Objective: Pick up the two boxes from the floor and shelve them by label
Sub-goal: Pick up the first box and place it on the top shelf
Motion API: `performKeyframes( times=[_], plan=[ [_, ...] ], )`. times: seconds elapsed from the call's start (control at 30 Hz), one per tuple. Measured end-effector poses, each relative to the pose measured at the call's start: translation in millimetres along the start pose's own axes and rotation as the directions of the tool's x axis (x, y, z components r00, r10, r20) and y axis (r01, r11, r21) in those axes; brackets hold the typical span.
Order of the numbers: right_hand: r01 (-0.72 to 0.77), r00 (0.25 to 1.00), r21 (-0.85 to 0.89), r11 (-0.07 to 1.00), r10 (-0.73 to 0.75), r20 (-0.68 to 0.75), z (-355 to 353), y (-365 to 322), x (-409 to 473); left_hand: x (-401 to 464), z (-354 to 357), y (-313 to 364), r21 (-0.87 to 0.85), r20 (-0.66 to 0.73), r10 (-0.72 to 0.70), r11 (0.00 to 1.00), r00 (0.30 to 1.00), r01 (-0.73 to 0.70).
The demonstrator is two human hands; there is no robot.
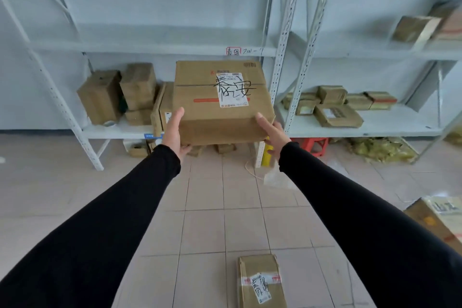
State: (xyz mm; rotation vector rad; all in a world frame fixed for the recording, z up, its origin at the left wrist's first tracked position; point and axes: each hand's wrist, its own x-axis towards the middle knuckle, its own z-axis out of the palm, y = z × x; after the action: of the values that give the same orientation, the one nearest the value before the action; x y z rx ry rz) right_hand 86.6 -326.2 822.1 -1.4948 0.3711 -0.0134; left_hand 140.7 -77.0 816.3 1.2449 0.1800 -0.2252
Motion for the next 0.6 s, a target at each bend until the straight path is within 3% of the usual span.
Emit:
performKeyframes(
  times=[0.23, 0.6],
  plan=[
    [0.181, 0.980, -0.145, 0.973, -0.190, -0.053, -8, -59, -9, -10, 33, 74, -0.085, -0.026, 0.055, 0.995, 0.998, -0.057],
    [0.247, 0.959, -0.325, 0.913, -0.278, -0.053, -46, -103, 58, 35, 81, 111, -0.083, -0.014, 0.017, 0.996, 1.000, -0.018]
  ],
)
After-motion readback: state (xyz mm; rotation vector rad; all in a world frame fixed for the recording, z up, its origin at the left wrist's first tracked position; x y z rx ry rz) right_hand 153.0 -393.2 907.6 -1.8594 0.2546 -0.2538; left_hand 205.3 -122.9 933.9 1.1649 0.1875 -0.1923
